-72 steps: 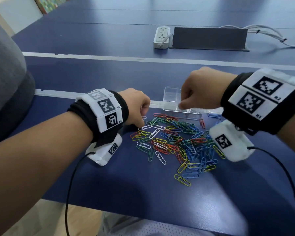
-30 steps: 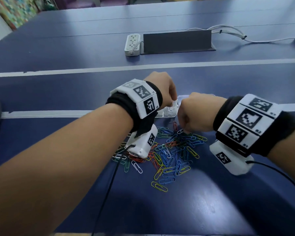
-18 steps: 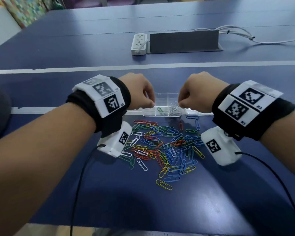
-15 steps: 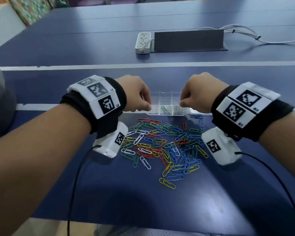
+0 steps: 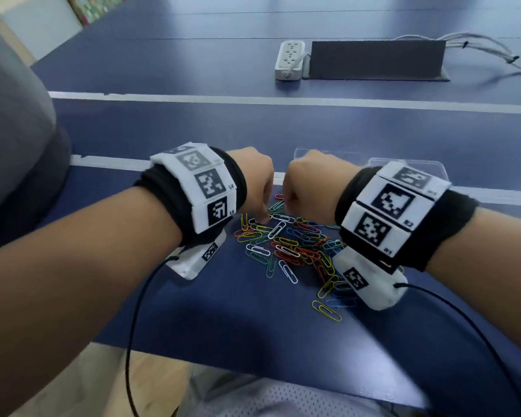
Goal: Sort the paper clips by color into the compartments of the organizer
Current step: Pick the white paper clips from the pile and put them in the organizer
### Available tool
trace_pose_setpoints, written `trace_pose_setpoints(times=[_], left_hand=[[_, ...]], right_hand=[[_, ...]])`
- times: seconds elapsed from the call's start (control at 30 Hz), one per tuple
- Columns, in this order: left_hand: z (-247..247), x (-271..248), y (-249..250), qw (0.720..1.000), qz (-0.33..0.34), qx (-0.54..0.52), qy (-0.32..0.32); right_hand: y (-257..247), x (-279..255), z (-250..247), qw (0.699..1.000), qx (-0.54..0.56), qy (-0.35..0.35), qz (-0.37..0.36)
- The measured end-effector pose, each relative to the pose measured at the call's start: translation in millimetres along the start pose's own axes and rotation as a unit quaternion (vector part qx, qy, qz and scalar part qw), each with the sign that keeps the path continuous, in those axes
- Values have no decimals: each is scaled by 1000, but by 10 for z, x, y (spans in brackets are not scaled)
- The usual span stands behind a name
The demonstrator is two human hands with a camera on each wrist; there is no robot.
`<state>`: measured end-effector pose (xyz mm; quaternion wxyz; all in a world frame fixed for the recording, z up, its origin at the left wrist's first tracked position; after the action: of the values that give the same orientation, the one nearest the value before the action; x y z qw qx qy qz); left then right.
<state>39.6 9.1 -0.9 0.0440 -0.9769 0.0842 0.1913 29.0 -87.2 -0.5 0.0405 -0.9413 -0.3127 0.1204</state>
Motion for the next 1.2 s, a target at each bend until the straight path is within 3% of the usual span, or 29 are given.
trace_pose_setpoints(times=[0.3,0.53,0.83,0.97,1.2], left_hand=[[40,-41,-28,1000,19,-7,12],[-13,-108,-120,996,28,-71,41],[69,-282,-321,992,36,-121,10],[152,-324,-268,992,53,-114,-21],[208,-322,-192,991,66,-113,6]], right_hand=[[-4,48,26,999,-29,-13,-9],[-44,30,43,997,-50,-11,-53],[-67,-83,62,993,25,-13,-115],[-114,-56,21,990,-7,-26,-141],[-190,-31,84,989,-77,-40,-121]])
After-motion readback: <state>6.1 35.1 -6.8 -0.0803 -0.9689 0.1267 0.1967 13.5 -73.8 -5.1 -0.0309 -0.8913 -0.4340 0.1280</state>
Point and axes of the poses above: each hand's wrist, its own x-axis towards the middle knuckle, its own z-axis out of the palm, y = z × x, the point moved 3 cm from there along x, towards the middle knuckle, and after that the axes turned 8 degrees about -z, right-handed, at the moved point
